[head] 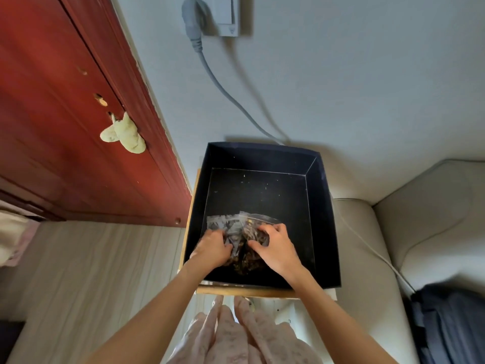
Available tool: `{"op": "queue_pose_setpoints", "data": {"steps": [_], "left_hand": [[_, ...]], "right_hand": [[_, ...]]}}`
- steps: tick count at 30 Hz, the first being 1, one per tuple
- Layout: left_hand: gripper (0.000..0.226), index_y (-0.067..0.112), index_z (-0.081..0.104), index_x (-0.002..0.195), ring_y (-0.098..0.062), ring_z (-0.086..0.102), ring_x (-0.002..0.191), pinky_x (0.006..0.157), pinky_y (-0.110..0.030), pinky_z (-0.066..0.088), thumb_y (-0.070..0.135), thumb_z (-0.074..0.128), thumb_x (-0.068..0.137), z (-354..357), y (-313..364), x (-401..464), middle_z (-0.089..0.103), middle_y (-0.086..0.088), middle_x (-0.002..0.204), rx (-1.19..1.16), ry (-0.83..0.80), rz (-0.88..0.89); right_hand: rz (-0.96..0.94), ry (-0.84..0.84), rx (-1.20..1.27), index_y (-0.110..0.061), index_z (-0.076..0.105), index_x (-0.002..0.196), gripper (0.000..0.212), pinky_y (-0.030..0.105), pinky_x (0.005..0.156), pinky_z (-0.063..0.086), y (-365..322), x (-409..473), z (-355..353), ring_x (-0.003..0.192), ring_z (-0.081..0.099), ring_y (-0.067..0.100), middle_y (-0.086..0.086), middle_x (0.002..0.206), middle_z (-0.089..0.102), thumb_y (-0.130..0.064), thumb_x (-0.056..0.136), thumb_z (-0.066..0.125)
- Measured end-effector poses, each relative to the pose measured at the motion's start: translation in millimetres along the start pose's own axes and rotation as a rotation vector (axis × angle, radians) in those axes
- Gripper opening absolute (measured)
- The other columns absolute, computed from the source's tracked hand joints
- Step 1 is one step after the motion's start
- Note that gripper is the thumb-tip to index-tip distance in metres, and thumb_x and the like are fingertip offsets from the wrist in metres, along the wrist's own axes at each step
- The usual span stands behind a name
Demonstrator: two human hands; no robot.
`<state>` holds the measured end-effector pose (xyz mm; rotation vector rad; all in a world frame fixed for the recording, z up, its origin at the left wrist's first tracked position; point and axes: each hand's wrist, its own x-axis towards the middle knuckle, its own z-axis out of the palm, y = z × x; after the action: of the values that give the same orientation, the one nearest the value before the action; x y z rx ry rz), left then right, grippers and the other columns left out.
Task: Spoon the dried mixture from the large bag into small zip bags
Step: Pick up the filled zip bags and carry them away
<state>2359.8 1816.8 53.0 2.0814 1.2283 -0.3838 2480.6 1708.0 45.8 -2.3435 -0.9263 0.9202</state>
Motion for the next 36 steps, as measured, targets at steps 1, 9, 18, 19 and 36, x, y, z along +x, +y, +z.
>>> {"op": "queue_pose_setpoints", "data": {"steps": [1,9,18,19,36], "left_hand": [[0.043,0.010,0.046,0.131,-0.029,0.049,0.117,0.099,-0.035,0.041,0.031,0.050,0.093,-3.0,2.5,-1.9,0.044,-0.016,0.131,0.029,-0.007,-0.003],[0.018,0.024,0.062,0.108,-0.009,0.064,0.096,0.084,-0.027,0.053,0.022,0.055,0.092,-51.9,0.9,-64.1,0.066,0.010,0.105,-0.703,0.272,0.234],[0.017,0.015,0.065,0.090,-0.012,0.065,0.069,0.068,-0.021,0.053,0.007,0.049,0.093,-13.0,-95.5,-168.1,0.071,-0.003,0.081,-0.952,0.736,-0.041],[0.018,0.014,0.064,0.089,-0.011,0.065,0.068,0.066,-0.019,0.053,0.006,0.049,0.093,-3.2,-107.7,-181.4,0.070,-0.003,0.080,-0.964,0.781,-0.104],[0.020,0.018,0.067,0.086,-0.018,0.067,0.069,0.065,-0.025,0.053,0.006,0.052,0.092,236.1,-112.3,-375.1,0.071,-0.003,0.073,-1.394,1.422,-1.078]], "right_hand": [[0.010,-0.020,0.001,-0.022,0.049,0.133,0.054,0.027,0.090,0.043,0.2,1.2,-4.5,0.110,0.053,0.020,-0.001,0.124,0.040,-0.046,0.086,0.061],[0.008,0.124,0.142,-0.015,0.058,0.123,0.037,0.021,0.086,0.041,-18.8,-15.7,-37.7,0.106,0.060,0.015,0.002,0.115,0.066,-0.039,0.095,0.049],[-0.214,-0.191,0.657,-0.019,0.067,0.098,0.015,0.026,0.069,0.056,-77.4,-70.5,-9.1,0.079,0.069,0.015,0.000,0.085,0.072,-0.026,0.094,0.054],[-0.220,-0.259,0.653,-0.018,0.068,0.097,0.016,0.027,0.070,0.056,-84.0,-76.1,0.0,0.080,0.069,0.017,0.002,0.085,0.072,-0.024,0.094,0.054],[-0.439,-1.066,-0.133,-0.004,0.063,0.096,0.018,0.022,0.057,0.049,-107.8,-150.6,160.8,0.069,0.061,0.020,0.010,0.081,0.065,-0.007,0.098,0.045]]}}
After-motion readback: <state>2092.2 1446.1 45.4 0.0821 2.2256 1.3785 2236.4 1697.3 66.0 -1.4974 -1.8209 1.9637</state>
